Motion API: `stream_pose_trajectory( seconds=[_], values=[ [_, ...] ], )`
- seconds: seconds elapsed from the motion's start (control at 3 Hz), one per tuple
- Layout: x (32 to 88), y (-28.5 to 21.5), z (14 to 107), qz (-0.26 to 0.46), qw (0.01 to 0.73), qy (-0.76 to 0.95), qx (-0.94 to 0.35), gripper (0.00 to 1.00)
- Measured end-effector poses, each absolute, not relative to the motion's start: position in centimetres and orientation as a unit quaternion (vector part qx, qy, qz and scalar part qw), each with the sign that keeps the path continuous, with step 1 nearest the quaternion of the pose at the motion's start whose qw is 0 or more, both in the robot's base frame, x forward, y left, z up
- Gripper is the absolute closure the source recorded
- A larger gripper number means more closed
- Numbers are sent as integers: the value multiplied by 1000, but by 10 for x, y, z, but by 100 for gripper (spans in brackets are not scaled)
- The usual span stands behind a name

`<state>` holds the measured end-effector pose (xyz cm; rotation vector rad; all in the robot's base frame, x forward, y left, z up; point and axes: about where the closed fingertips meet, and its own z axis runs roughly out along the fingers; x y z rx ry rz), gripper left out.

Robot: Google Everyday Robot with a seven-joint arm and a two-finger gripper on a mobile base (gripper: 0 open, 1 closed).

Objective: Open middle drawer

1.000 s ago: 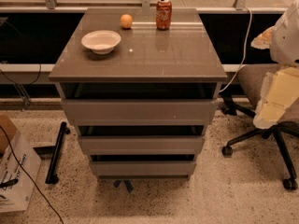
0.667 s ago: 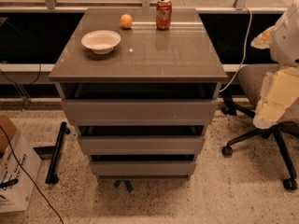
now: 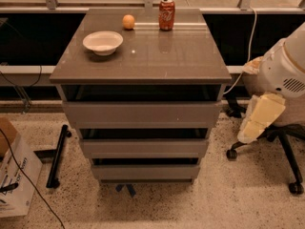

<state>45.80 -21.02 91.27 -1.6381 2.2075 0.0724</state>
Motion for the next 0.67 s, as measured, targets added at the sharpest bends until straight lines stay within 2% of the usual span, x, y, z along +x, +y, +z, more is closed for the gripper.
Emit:
stream_pose_trajectory(
  seconds=[0.67],
  values=[
    [490,-197,794,37,197,796,-571,0]
  ],
)
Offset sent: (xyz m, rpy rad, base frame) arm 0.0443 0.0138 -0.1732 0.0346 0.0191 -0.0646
